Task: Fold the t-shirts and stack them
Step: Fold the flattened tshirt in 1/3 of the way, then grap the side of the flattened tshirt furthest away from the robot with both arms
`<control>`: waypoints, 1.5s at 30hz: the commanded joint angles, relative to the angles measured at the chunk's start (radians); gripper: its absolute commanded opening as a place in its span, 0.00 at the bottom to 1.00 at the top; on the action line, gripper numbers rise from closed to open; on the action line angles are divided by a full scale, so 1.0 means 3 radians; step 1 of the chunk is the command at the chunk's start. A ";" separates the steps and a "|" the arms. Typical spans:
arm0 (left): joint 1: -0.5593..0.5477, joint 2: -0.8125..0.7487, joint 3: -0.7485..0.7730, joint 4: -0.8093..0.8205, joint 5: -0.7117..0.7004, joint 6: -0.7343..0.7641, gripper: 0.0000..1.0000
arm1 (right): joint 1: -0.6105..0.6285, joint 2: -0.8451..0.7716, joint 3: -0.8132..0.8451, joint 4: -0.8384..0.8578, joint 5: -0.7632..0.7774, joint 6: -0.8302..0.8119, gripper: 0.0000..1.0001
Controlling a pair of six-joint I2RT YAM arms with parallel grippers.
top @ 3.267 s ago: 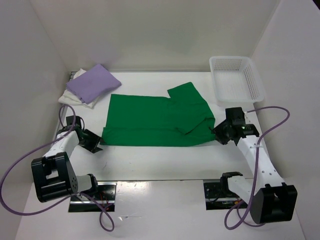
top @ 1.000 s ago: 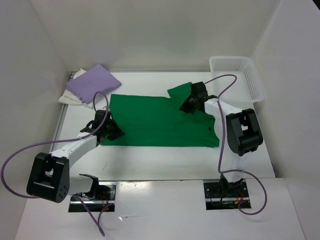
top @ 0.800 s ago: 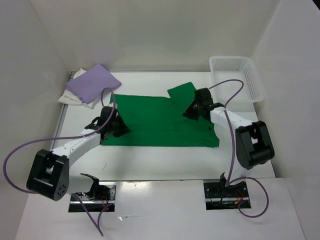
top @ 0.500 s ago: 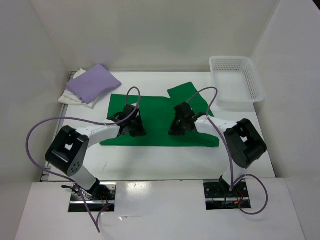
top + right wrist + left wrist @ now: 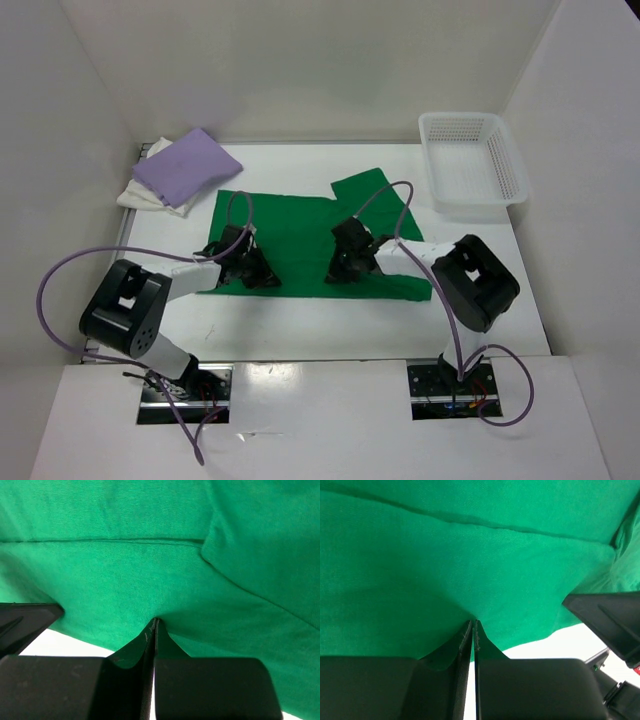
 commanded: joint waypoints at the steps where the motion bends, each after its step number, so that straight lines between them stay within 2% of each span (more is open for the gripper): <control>1: 0.0003 -0.0123 -0.0333 -0.0586 -0.0025 0.0087 0.12 | 0.0188 0.0000 -0.0204 -0.0104 0.0094 0.0017 0.00; 6: 0.0003 -0.0527 -0.0686 -0.0780 0.0063 -0.0020 0.12 | 0.0300 -0.0225 -0.0378 -0.0181 0.0012 0.0109 0.00; 9: 0.0003 -0.0951 -0.0625 -0.0872 -0.0019 -0.0020 0.13 | 0.0300 -0.0333 -0.0322 -0.0252 -0.0029 0.0109 0.00; 11: 0.0044 -0.1044 -0.0467 -0.0994 -0.0167 0.0020 0.13 | 0.0300 -0.0333 -0.0174 -0.0323 -0.0029 0.0069 0.02; 14: 0.0222 -0.1045 -0.0012 -0.1077 -0.0346 0.0194 0.13 | 0.0300 -0.0364 0.0153 -0.0421 -0.0029 -0.0023 0.05; 17: 0.0473 -0.0927 0.0310 -0.1036 -0.0382 0.0327 0.02 | 0.0270 -0.0394 0.0394 -0.0503 -0.0029 -0.0126 0.09; 18: 0.0681 -0.0831 0.0367 -0.1000 -0.0347 0.0378 0.00 | 0.0229 -0.0394 0.0470 -0.0538 -0.0029 -0.0126 0.10; 20: 0.0922 -0.0677 0.0505 -0.0873 -0.0346 0.0414 0.00 | 0.0188 -0.0359 0.0547 -0.0538 -0.0029 -0.0243 0.11; 23: 0.1071 -0.0488 0.0648 -0.0750 -0.0464 0.0552 0.00 | 0.0152 -0.0358 0.0547 -0.0538 -0.0059 -0.0315 0.11; 24: 0.1173 -0.0487 0.0684 -0.0704 -0.0464 0.0588 0.05 | 0.0152 -0.0358 0.0547 -0.0538 -0.0059 -0.0315 0.12; 25: 0.1245 -0.0442 0.0684 -0.0673 -0.0413 0.0588 0.17 | 0.0122 -0.0358 0.0547 -0.0508 -0.0059 -0.0361 0.12; 26: 0.1317 -0.0441 0.0684 -0.0673 -0.0347 0.0588 0.35 | 0.0121 -0.0358 0.0547 -0.0508 -0.0059 -0.0361 0.12; 28: 0.1562 -0.0411 0.0684 -0.0525 -0.0194 0.0629 0.50 | 0.0081 -0.0389 0.0547 -0.0508 -0.0059 -0.0428 0.12; 29: 0.1649 -0.0370 0.0684 -0.0525 -0.0082 0.0629 0.51 | 0.0025 -0.0389 0.0547 -0.0508 -0.0059 -0.0428 0.12; 30: 0.1812 -0.0370 0.0684 -0.0525 -0.0045 0.0629 0.49 | -0.0006 -0.0420 0.0547 -0.0508 -0.0059 -0.0458 0.12; 31: 0.1889 -0.0324 0.0684 -0.0494 -0.0045 0.0629 0.00 | -0.0072 -0.0420 0.0517 -0.0477 -0.0059 -0.0459 0.12; 33: 0.2032 -0.0247 0.0725 -0.0534 -0.0126 0.0670 0.00 | -0.0139 -0.0455 0.0517 -0.0477 -0.0100 -0.0499 0.12; 42: 0.2033 0.0284 0.1266 -0.0509 -0.0612 0.0889 0.00 | -0.0384 -0.0292 0.0690 -0.0416 -0.0192 -0.0638 0.14; 45: 0.2033 0.0504 0.1400 -0.0479 -0.0683 0.0890 0.15 | -0.0385 -0.0226 0.0767 -0.0416 -0.0192 -0.0638 0.14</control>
